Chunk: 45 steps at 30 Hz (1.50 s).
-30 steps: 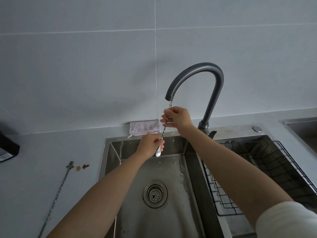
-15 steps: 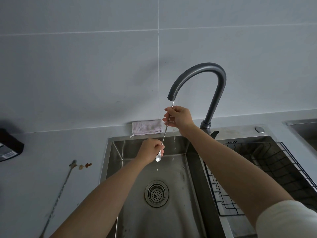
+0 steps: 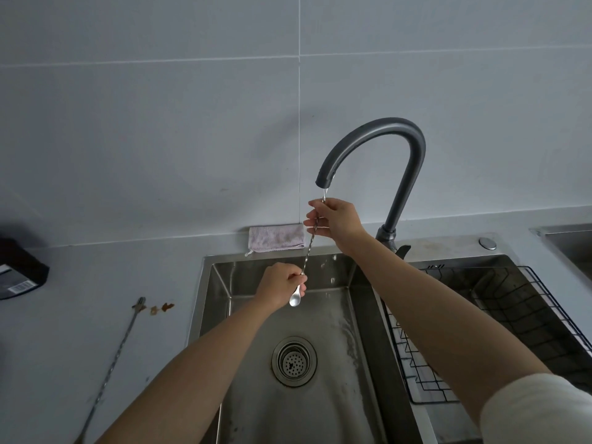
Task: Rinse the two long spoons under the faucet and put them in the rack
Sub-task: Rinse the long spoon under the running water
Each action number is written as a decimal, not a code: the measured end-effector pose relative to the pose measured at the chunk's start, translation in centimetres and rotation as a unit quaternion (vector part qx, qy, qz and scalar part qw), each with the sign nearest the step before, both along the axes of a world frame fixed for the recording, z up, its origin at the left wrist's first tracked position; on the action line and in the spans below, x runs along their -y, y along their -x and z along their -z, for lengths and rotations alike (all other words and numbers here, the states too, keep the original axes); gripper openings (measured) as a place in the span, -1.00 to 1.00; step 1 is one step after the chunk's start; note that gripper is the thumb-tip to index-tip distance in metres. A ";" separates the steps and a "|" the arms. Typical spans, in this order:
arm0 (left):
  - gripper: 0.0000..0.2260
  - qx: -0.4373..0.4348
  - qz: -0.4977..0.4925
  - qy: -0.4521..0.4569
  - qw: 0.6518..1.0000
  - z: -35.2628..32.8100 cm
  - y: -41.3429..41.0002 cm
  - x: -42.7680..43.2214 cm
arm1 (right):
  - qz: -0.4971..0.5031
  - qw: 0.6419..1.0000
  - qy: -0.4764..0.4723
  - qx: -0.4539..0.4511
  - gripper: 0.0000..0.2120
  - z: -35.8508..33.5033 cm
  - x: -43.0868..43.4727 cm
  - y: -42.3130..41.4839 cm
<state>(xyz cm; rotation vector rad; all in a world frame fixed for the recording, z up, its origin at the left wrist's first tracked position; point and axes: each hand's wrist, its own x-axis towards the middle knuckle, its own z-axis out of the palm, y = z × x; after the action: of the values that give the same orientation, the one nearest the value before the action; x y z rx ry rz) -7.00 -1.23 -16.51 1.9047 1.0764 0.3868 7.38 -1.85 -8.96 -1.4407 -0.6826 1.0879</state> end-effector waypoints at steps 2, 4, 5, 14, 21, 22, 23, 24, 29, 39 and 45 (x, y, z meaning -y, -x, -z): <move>-0.83 0.010 -0.012 0.001 1.000 -0.3 -0.1 -0.4 | -0.002 1.000 -0.013 -0.007 -0.84 -0.1 0.0 -0.1; -0.85 0.021 -0.030 0.003 0.999 -0.6 -0.3 -0.6 | 0.006 1.000 -0.017 -0.011 -0.85 -0.2 -0.1 -0.3; -0.85 0.023 -0.038 -0.001 0.999 -0.7 -0.4 -0.7 | 0.012 1.000 -0.016 -0.008 -0.87 -0.3 -0.1 -0.3; -0.86 0.014 -0.054 -0.042 0.998 -0.9 -1.1 -0.9 | 0.037 0.999 -0.021 -0.020 -0.94 -0.4 -0.1 -0.6; -0.84 0.015 -0.081 -0.061 0.995 -1.6 -1.6 -1.1 | 0.025 0.999 -0.038 0.001 -0.93 -0.4 0.0 -0.3; -0.84 0.013 -0.083 -0.068 0.994 -1.8 -1.8 -1.2 | 0.023 0.999 -0.039 0.008 -0.90 -0.4 0.0 -0.3; -0.84 0.015 -0.085 -0.076 0.993 -2.0 -2.0 -1.4 | 0.020 0.999 -0.039 0.016 -0.86 -0.4 0.0 -0.3; -0.85 0.018 -0.088 -0.083 0.992 -2.3 -2.2 -1.6 | 0.016 0.999 -0.038 0.024 -0.81 -0.3 0.0 -0.4; -0.83 0.007 -0.087 -0.107 0.990 -3.7 -3.3 -2.1 | 0.020 0.999 -0.045 0.017 -0.61 -0.3 0.1 -0.8; -0.80 0.004 -0.100 -0.114 0.988 -4.8 -5.0 -2.8 | 0.036 0.998 -0.045 0.025 -0.83 -0.8 -0.2 -1.4; -0.81 0.018 -0.107 -0.127 0.986 -5.8 -6.2 -3.1 | 0.036 0.998 -0.040 0.027 -0.83 -0.6 0.1 -1.4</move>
<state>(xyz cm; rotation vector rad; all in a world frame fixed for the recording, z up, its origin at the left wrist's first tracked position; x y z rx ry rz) -0.81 1.85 -10.68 1.9979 1.2600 0.7061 8.80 -1.91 -8.34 -1.4193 -0.7008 0.9580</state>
